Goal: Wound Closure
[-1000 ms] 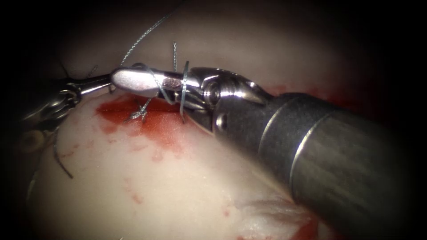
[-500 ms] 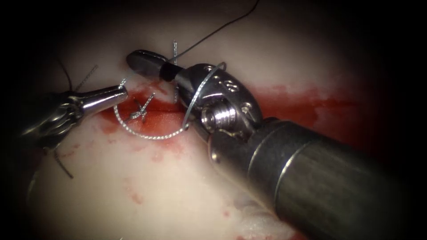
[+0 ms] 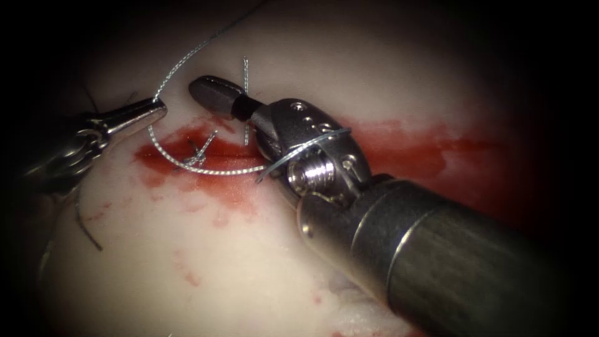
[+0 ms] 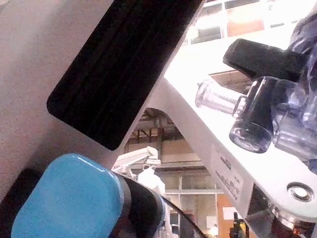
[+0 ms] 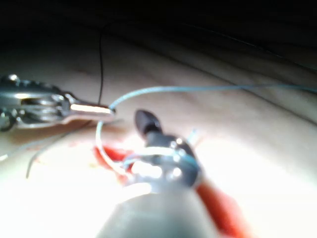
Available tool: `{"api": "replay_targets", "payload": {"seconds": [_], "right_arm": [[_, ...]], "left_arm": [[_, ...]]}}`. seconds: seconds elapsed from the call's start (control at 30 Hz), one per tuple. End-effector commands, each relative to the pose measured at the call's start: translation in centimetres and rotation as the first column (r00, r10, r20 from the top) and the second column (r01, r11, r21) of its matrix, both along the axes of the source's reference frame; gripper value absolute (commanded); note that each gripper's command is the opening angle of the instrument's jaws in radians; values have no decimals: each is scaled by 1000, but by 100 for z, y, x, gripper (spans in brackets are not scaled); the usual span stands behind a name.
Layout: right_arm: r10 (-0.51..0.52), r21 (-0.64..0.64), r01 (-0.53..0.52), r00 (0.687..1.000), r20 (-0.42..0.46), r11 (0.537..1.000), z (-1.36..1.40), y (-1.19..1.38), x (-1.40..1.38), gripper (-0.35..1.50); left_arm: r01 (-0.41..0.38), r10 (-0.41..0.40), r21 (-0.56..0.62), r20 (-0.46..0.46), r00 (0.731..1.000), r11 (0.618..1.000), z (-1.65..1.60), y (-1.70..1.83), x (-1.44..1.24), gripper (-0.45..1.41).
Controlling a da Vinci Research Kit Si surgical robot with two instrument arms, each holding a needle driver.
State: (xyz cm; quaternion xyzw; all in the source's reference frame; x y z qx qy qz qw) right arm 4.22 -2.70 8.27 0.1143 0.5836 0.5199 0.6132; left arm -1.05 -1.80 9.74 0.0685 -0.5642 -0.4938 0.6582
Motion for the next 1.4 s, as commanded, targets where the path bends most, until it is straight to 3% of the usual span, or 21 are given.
{"api": "replay_targets", "payload": {"seconds": [0.03, 0.13, 0.3, 0.4, 0.53, 0.6, 0.63, 0.7, 0.73, 0.8, 0.83, 0.87, 0.9, 1.03, 1.07, 1.23, 1.33, 1.4], "right_arm": [[-3, -4, 3, 1000, -6, 1000, -1, 10, 7, -35], [-22, 4, 22, 1000, -10, 1000, -4, 11, 2, -35], [-49, 5, 49, 999, 15, 999, 1, 12, 2, -35], [-74, -7, 75, 997, 20, 997, 5, 13, 1, -35], [-120, -13, 121, 992, 28, 993, 10, 13, 2, -35], [-207, 4, 207, 978, 25, 978, 14, 13, 2, -35], [-357, -12, 358, 934, 16, 934, 18, 12, 3, -35], [-454, -58, 454, 891, 12, 889, 19, 13, 4, -35], [-454, -58, 454, 891, 12, 889, 19, 13, 4, -35], [-547, -112, 544, 837, 1, 832, 20, 14, 5, -35], [-547, -112, 544, 837, 1, 832, 20, 14, 5, -35], [-612, -168, 604, 790, 4, 779, 21, 15, 5, -35], [-612, -168, 604, 790, 4, 779, 21, 15, 5, -35], [-702, -275, 667, 710, -48, 693, 21, 16, 5, -35], [-730, -319, 673, 676, -99, 667, 21, 15, 5, -35], [-743, -414, 631, 636, -208, 656, 22, 12, 3, -35], [-680, -373, 570, 631, -372, 733, 23, 8, 3, -35], [-667, -365, 558, 630, -397, 745, 23, 8, 3, -35]], "left_arm": [[2, -2, -8, 1, 1000, 1000, -4, 12, -5, -45], [11, -11, 1, -6, 1000, 1000, -7, 26, -1, -45], [-35, 35, -1, 107, 994, 999, -29, 41, 0, -45], [-29, 28, 1, 227, 974, 1000, -55, 52, -11, -45], [-62, 56, 13, 254, 966, 998, -67, 53, -27, -45], [-80, 73, 16, 269, 960, 997, -70, 56, -39, -45], [-97, 88, 20, 283, 955, 995, -71, 64, -48, -45], [-106, 94, 24, 297, 950, 994, -70, 70, -53, -45], [-106, 94, 24, 297, 950, 994, -70, 70, -53, -45], [-122, 115, 6, 298, 948, 992, -65, 78, -59, -45], [-122, 115, 6, 298, 948, 992, -65, 78, -59, -45], [-134, 140, -41, 287, 948, 990, -58, 81, -62, -45], [-134, 140, -41, 287, 948, 990, -58, 81, -62, -45], [-129, 172, -151, 316, 933, 980, -42, 86, -60, -45], [-127, 179, -172, 333, 926, 977, -34, 87, -58, -45], [-114, 170, -192, 308, 936, 975, -8, 92, -55, -45], [-103, 162, -211, 285, 945, 972, 13, 95, -54, -45], [-97, 157, -218, 275, 949, 971, 20, 94, -54, -45]]}}
